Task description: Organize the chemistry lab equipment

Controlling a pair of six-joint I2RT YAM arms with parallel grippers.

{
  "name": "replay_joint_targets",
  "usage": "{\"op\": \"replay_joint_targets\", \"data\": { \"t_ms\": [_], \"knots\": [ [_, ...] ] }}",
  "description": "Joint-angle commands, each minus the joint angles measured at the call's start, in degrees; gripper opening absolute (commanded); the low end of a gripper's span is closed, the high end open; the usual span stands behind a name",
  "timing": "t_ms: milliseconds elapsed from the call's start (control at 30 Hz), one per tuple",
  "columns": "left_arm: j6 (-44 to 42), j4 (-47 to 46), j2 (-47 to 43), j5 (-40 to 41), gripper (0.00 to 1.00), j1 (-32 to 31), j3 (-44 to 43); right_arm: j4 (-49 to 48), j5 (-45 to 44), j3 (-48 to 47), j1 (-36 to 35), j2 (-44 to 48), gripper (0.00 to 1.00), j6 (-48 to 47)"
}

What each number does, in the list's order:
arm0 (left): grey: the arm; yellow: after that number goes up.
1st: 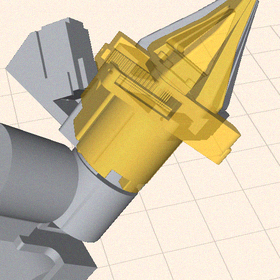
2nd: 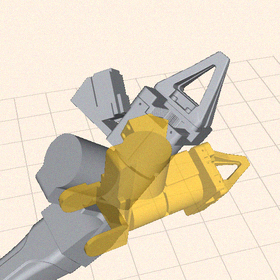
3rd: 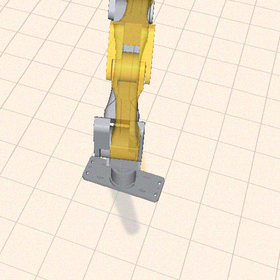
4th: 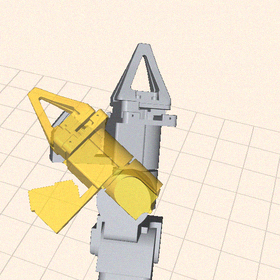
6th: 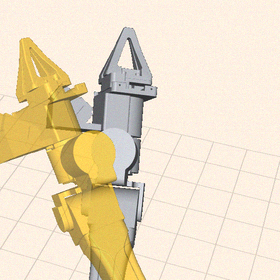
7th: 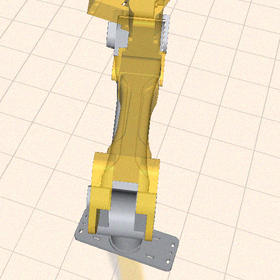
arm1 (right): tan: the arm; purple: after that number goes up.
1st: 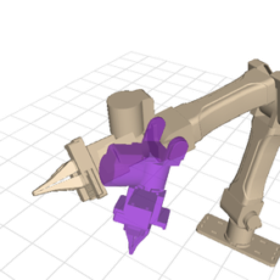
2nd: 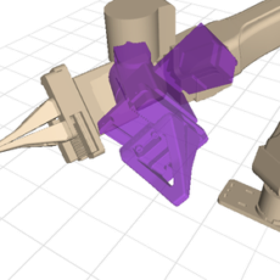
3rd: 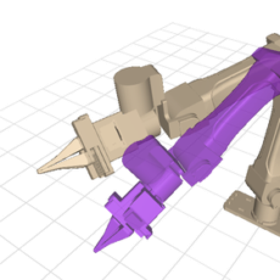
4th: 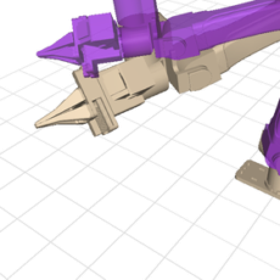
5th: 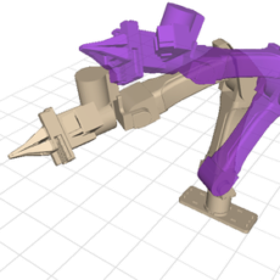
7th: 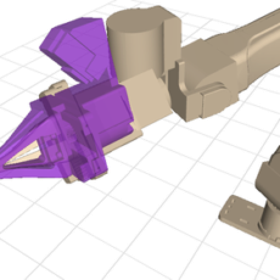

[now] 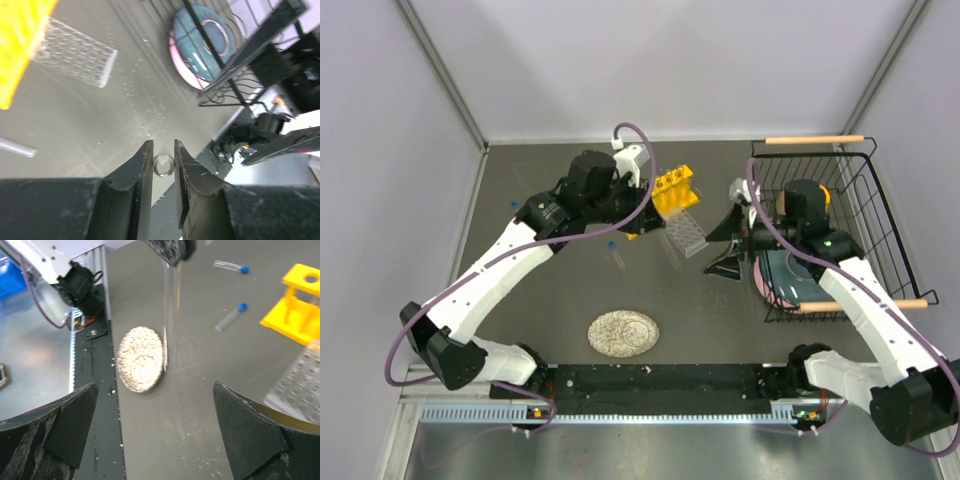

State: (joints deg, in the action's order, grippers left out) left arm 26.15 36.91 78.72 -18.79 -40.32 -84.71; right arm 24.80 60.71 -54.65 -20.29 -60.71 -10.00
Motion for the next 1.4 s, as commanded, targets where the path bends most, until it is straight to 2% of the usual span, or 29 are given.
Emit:
{"op": "replay_joint_targets", "data": {
  "t_ms": [0,133,400,767,1367],
  "knots": [
    [-3.9,-0.6,-3.2,8.8,0.05,2.1,1.6,2.4,1.4,-1.6,5.6,3.6,0.99,-5.4],
    [-8.7,-3.3,-2.0,18.0,0.06,5.0,2.4,4.9,-1.0,-0.5,10.0,6.3,0.99,-9.6],
    [-16.6,-9.7,4.0,26.8,0.06,7.7,-0.2,6.6,-3.1,2.3,12.3,7.8,0.99,-15.1],
    [-19.3,-14.8,12.5,27.1,0.06,9.6,-4.3,6.3,2.4,7.2,17.8,9.6,0.99,-17.6],
    [-19.6,-16.0,18.1,25.6,0.07,9.7,-6.1,6.5,2.9,8.5,18.2,10.1,0.99,-18.5]
  ]
}}
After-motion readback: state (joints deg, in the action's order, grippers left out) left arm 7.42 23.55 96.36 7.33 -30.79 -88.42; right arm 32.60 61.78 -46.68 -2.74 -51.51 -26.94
